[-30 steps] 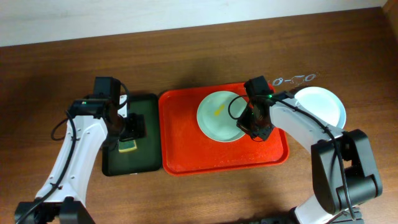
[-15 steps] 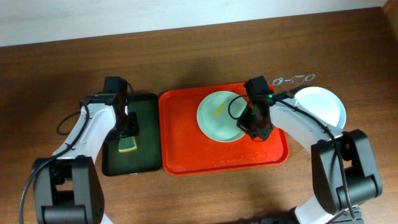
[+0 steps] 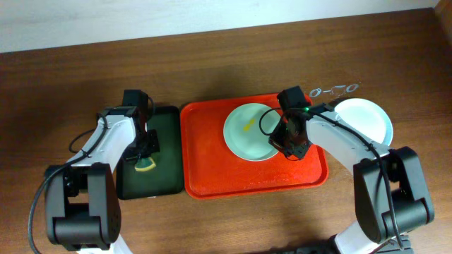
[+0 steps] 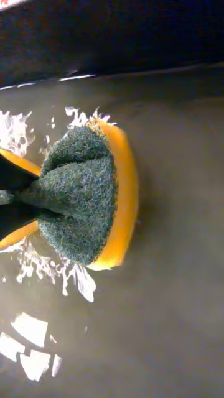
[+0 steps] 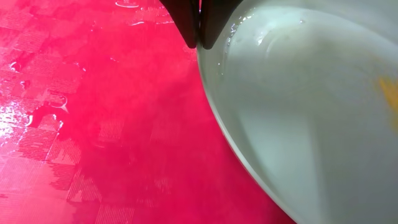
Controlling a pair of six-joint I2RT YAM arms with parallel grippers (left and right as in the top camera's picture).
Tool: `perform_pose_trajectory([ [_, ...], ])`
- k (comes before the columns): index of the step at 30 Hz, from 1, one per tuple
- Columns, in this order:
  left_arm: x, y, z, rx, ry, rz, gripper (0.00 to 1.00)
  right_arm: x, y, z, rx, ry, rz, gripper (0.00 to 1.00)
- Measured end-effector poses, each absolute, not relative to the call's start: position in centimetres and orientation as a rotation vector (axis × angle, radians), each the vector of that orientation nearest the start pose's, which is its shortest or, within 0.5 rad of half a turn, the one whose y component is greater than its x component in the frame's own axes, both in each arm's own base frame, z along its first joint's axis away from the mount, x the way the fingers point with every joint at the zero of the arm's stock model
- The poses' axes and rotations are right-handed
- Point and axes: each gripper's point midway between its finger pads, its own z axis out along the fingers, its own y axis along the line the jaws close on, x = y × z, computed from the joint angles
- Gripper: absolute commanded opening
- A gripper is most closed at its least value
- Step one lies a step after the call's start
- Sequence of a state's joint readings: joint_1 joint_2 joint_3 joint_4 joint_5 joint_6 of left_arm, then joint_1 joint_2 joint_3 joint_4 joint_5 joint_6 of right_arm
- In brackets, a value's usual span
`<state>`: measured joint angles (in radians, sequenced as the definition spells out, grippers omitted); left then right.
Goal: Clean dirty plates on tray and stack at the side
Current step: 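Grasp the green sponge on the black tray with left gripper, then carry the sponge with left gripper over the pale blue plate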
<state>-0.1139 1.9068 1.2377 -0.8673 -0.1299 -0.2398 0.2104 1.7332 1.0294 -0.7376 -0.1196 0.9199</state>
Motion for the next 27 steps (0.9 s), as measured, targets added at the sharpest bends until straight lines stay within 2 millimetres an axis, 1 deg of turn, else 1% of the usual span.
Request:
perform_pose_trajectory([
  [1, 34.4, -1.9, 1.6, -0.197, 3.084, 0.176, 0.0, 30.8, 8.7, 1.9, 1.06, 2.898, 0.263, 0.04],
  [3, 35.1, -2.2, 3.0, -0.197, 3.074, 0.152, 0.0, 30.9, 8.7, 1.9, 1.059, 2.898, 0.263, 0.04],
  [4, 35.7, -2.3, 4.3, -0.197, 3.047, 0.138, 0.0, 30.8, 8.7, 1.9, 1.06, 2.898, 0.263, 0.04],
  [5, 36.3, -2.4, 6.0, -0.198, 3.009, 0.123, 0.0, 30.8, 8.7, 1.9, 1.06, 2.898, 0.263, 0.04],
  [6, 36.9, -2.5, 8.3, -0.199, 2.952, 0.104, 0.0, 30.8, 8.7, 1.9, 1.061, 2.898, 0.263, 0.04],
  [7, 37.3, -2.5, 10.0, -0.199, 2.911, 0.093, 0.0, 30.8, 8.7, 1.9, 1.061, 2.898, 0.263, 0.04],
  [8, 37.4, -2.5, 11.2, -0.199, 2.889, 0.086, 0.0, 30.8, 8.7, 1.9, 1.06, 2.898, 0.263, 0.04],
  [9, 37.6, -2.5, 11.9, -0.199, 2.873, 0.081, 0.0, 30.8, 8.7, 1.9, 1.059, 2.899, 0.263, 0.04],
  [10, 37.6, -2.5, 12.0, -0.199, 2.873, 0.081, 0.0, 30.8, 8.7, 1.9, 1.061, 2.899, 0.262, 0.04],
  [14, 36.5, -2.8, 11.8, -0.186, 2.915, 0.092, 0.0, 30.8, 8.7, 1.8, 1.061, 2.901, 0.261, 0.04],
  [18, 35.8, -4.1, 11.7, -0.125, 2.942, 0.095, 0.0, 30.6, 8.7, 1.8, 1.06, 2.906, 0.257, 0.04],
  [19, 35.5, -4.2, 11.7, -0.122, 2.947, 0.125, 0.0, 30.6, 8.7, 1.8, 1.054, 2.91, 0.263, 0.04],
  [21, 35.3, -3.6, 11.8, -0.158, 2.937, 0.219, 0.0, 30.5, 8.8, 1.9, 1.048, 2.917, 0.271, 0.04],
  [22, 35.3, -3.2, 11.8, -0.189, 2.932, 0.232, 0.0, 30.5, 8.9, 1.9, 1.045, 2.918, 0.271, 0.04],
  [24, 35.4, -2.9, 11.8, -0.234, 2.931, 0.215, 0.0, 30.5, 9.1, 1.9, 1.035, 2.923, 0.27, 0.04],
  [27, 35.5, -2.8, 11.7, -0.263, 2.929, 0.183, 0.0, 30.0, 10.6, 1.9, 0.964, 2.951, 0.273, 0.04],
])
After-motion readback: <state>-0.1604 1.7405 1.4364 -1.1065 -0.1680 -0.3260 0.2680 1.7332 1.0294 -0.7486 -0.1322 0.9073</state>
